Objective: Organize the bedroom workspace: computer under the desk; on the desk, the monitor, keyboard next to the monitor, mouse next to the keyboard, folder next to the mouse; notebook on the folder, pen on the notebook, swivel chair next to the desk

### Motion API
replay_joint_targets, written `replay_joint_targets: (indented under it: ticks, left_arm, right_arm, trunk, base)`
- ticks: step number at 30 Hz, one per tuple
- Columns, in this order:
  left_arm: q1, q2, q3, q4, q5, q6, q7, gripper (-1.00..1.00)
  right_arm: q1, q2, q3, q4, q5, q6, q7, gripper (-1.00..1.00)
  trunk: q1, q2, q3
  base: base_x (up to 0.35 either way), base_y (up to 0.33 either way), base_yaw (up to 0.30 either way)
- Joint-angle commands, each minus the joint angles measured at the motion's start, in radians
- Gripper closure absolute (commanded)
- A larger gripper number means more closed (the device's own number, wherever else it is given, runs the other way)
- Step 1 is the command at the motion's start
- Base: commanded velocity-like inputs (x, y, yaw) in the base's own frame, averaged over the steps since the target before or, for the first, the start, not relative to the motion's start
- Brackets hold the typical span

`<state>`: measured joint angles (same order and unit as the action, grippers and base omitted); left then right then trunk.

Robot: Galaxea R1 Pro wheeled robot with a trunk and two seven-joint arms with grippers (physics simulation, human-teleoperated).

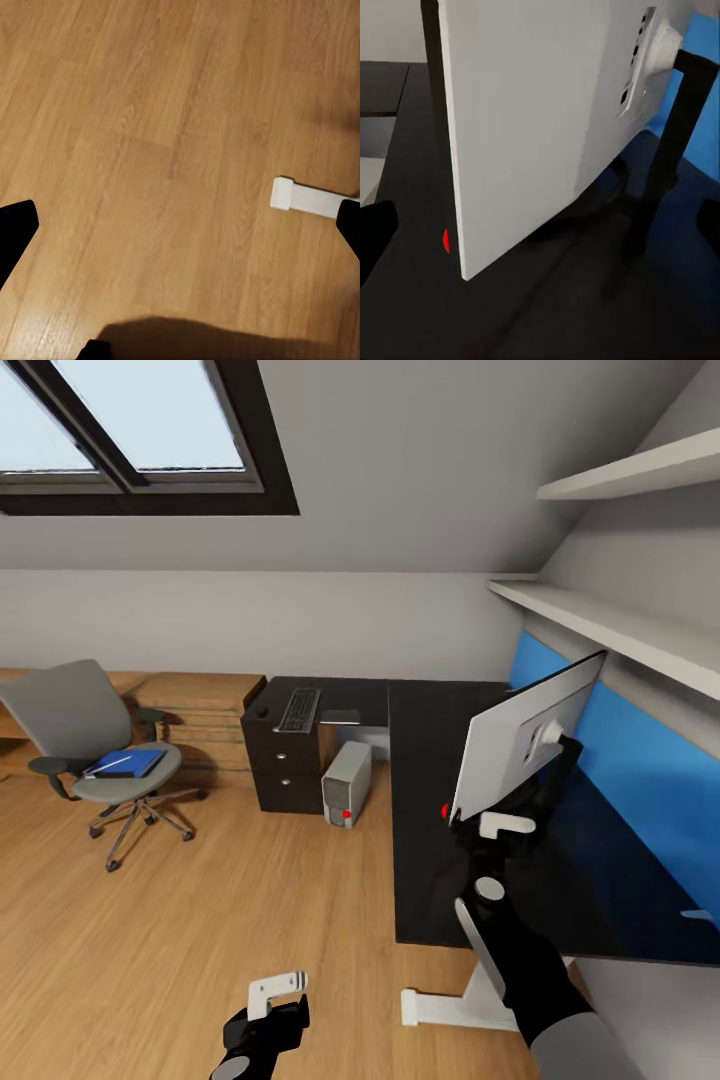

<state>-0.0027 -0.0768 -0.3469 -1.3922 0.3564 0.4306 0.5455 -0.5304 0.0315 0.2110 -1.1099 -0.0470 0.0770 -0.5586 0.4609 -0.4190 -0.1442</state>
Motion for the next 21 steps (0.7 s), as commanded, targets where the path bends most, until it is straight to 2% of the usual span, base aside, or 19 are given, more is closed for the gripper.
replay_joint_targets:
  ticks: [1,4,6,21]
  left_arm:
    - [0.0,0.0,-0.001,-0.002,0.009,0.002,0.007,-1.0]
    - [0.0,0.0,-0.001,-0.002,0.009,0.003,0.007,-1.0]
    - [0.0,0.0,-0.001,-0.002,0.01,0.003,0.007,-1.0]
    - [0.0,0.0,-0.002,-0.002,0.009,0.003,0.007,-1.0]
  right_arm:
    - [0.0,0.0,0.007,0.0,0.019,-0.006,-0.029,-1.0]
    - [0.003,0.0,0.013,0.004,0.063,-0.041,-0.08,-1.0]
    - [0.005,0.001,0.014,0.006,0.072,-0.052,-0.094,-1.0]
    - [0.015,0.001,0.016,0.007,0.088,-0.075,-0.118,-1.0]
  trunk:
    - [0.001,-0.002,-0.002]
    - [0.001,-0.002,-0.002]
    - [0.001,-0.002,-0.002]
    - [0.001,-0.002,-0.002]
  base:
    - [0.077,0.001,0.0]
    - [0.204,0.0,0.0]
    - [0.269,0.0,0.0]
    - [0.284,0.016,0.0]
